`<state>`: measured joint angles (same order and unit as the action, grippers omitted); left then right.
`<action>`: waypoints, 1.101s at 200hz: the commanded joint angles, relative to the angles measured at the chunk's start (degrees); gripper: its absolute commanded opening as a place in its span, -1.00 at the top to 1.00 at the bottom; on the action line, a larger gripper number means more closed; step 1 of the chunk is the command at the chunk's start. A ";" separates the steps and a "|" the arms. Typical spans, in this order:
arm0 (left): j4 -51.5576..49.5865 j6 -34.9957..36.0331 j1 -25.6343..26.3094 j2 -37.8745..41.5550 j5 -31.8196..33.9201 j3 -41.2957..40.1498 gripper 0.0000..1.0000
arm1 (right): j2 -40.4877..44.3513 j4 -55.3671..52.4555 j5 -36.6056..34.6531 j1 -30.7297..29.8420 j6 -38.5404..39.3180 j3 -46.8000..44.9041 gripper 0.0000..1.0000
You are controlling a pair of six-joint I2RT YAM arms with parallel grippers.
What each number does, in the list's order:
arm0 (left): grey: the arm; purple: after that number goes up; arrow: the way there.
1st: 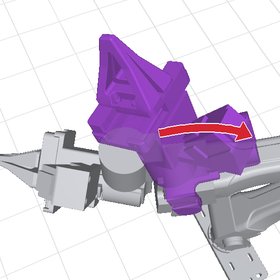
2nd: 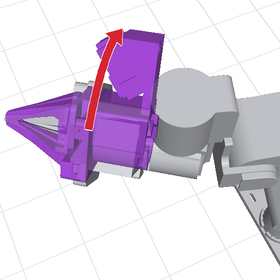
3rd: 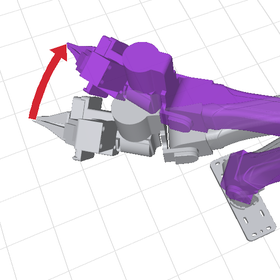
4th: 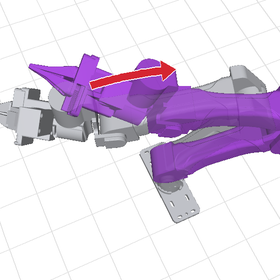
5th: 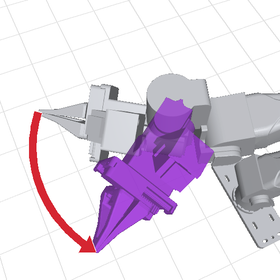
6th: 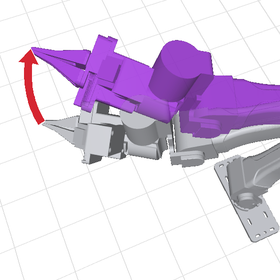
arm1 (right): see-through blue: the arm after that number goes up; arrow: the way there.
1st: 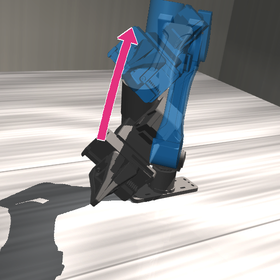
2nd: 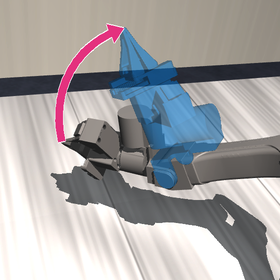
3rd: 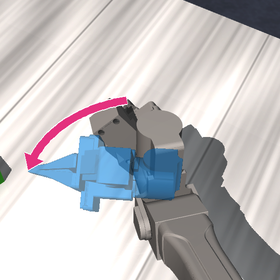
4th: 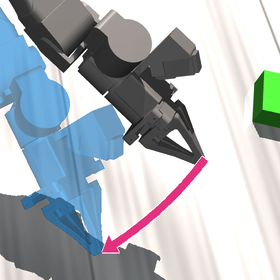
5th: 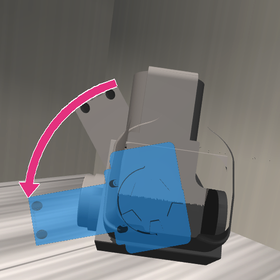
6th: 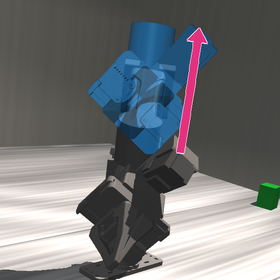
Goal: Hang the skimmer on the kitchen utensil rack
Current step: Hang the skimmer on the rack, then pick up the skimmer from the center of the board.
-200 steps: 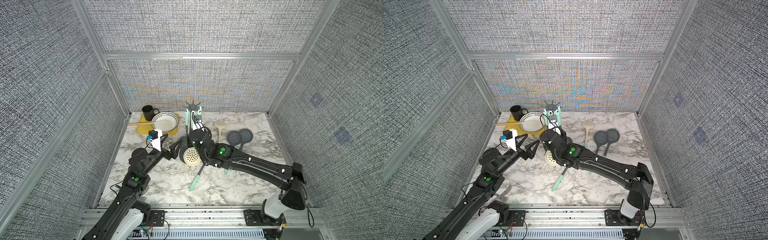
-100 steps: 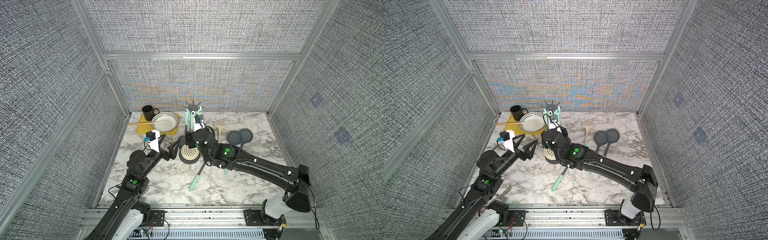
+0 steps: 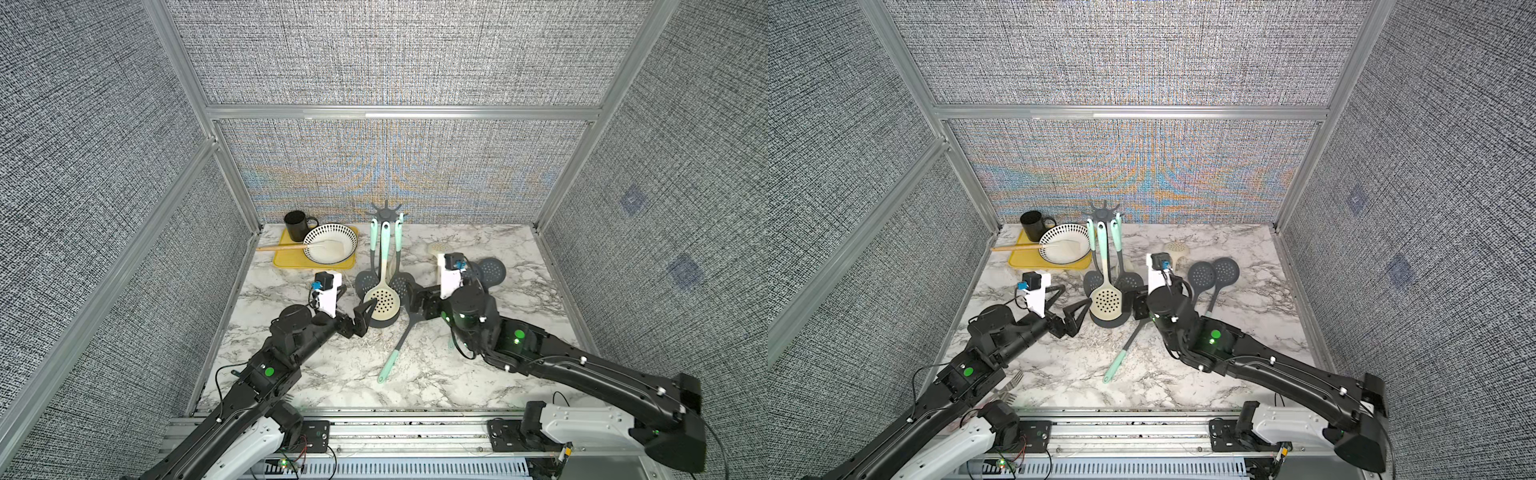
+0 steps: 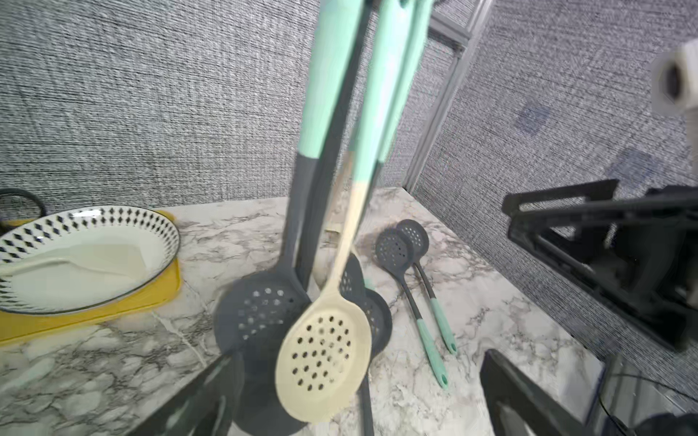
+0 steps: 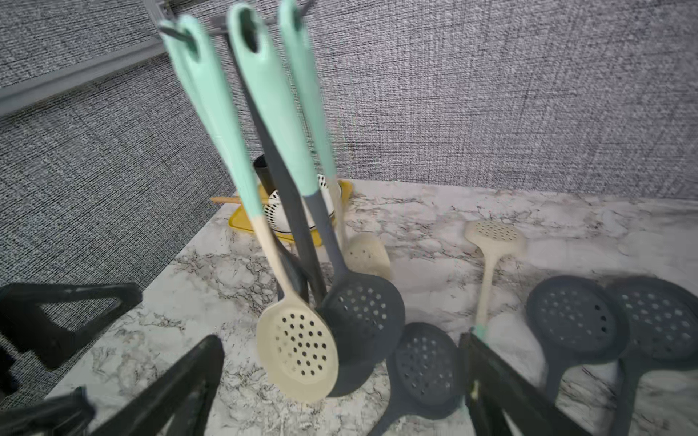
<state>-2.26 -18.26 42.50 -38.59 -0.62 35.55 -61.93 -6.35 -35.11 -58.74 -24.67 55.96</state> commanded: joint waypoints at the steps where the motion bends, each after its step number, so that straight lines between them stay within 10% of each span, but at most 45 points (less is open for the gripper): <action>1: -4.78 -0.03 8.22 -0.72 13.02 0.05 -0.99 | 4.73 -4.73 0.70 3.40 -6.78 -4.23 -0.98; 45: -5.69 0.08 27.61 -14.36 29.26 4.92 -0.99 | 7.40 -18.70 13.82 21.82 -14.30 -8.83 -0.82; 101: 3.06 -5.12 31.54 -35.91 21.79 13.52 -0.98 | -0.27 -17.87 34.07 44.08 -7.34 -11.84 -0.57; 220: 15.52 -16.38 29.64 -57.12 13.22 21.81 -0.94 | -27.16 -15.51 36.35 50.36 -2.49 -5.22 -0.24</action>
<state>5.58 -30.22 74.30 -94.83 17.15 58.85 -86.43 -22.41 0.49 -7.73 -28.14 49.30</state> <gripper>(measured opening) 0.974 0.639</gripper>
